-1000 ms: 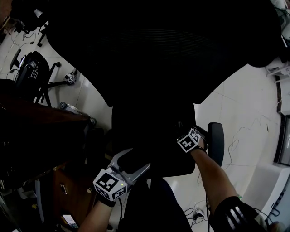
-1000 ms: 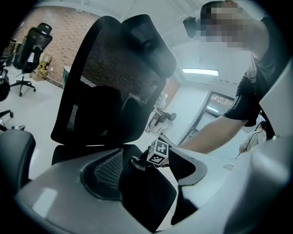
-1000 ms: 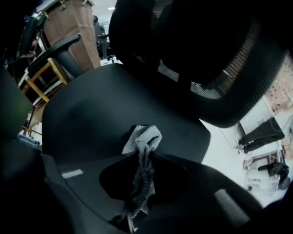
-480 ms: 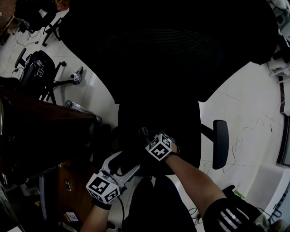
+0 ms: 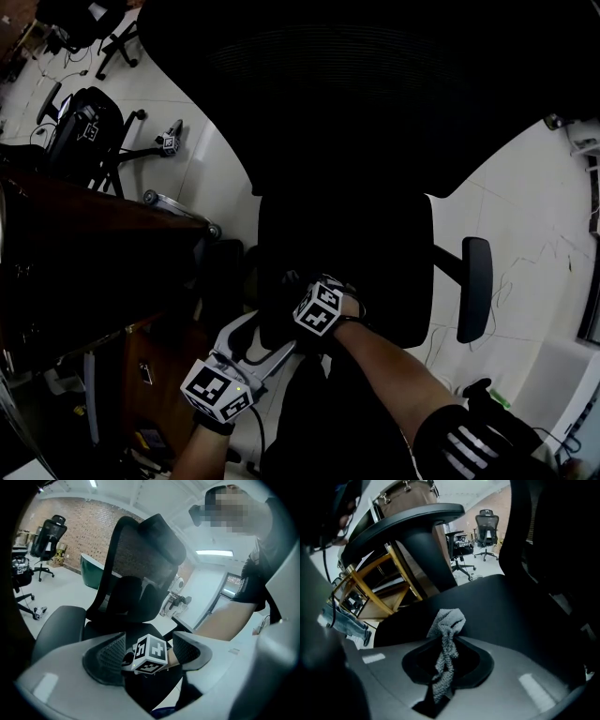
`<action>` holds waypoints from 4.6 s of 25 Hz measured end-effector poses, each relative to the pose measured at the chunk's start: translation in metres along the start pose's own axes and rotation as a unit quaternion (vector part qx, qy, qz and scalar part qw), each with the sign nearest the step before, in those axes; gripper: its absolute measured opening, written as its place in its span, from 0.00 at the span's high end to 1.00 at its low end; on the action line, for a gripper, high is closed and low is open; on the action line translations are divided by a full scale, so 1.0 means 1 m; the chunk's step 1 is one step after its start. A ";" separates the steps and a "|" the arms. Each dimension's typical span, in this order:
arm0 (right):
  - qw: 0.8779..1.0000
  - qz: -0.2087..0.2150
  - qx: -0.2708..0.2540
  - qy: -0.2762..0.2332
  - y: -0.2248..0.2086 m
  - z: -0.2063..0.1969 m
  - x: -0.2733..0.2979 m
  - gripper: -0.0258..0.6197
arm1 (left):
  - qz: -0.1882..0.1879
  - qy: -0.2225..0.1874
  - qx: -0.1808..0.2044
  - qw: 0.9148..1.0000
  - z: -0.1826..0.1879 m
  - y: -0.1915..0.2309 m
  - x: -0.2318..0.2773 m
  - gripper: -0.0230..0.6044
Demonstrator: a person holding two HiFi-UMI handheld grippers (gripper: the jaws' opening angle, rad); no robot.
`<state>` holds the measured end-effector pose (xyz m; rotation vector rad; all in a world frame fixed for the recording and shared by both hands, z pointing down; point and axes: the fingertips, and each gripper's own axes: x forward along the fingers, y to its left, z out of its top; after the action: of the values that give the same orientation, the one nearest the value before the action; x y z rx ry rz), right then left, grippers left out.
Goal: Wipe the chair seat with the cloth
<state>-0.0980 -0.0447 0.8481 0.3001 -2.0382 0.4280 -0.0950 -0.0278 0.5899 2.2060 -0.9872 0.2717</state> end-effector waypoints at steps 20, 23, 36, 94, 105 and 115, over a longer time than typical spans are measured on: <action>0.978 -0.130 0.127 0.099 -0.095 -0.205 -0.131 0.89 | -0.098 0.043 0.011 0.994 -0.026 -0.061 0.044 0.43; 0.985 -0.112 0.123 0.052 -0.078 -0.164 -0.122 0.89 | -0.091 0.044 0.009 0.995 -0.029 -0.057 0.034 0.43; 0.999 0.048 0.001 -0.020 0.093 0.016 -0.011 0.89 | -0.016 0.033 -0.008 0.999 -0.040 -0.017 -0.031 0.43; 0.920 -0.088 0.183 -0.337 0.048 -0.030 -0.462 0.89 | -0.077 -0.001 0.116 0.990 0.065 -0.210 -0.067 0.43; 0.854 -0.134 0.257 -0.431 0.188 -0.023 -0.532 0.89 | -0.126 -0.014 0.157 0.980 -0.004 -0.269 -0.212 0.43; 0.827 -0.140 0.276 -0.469 0.317 -0.049 -0.574 0.89 | -0.154 -0.037 0.157 0.975 -0.037 -0.327 -0.288 0.43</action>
<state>0.0931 0.2824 0.3105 1.3767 -2.6997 0.7860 -0.0548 0.3163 0.3226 2.6345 -0.6581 0.2143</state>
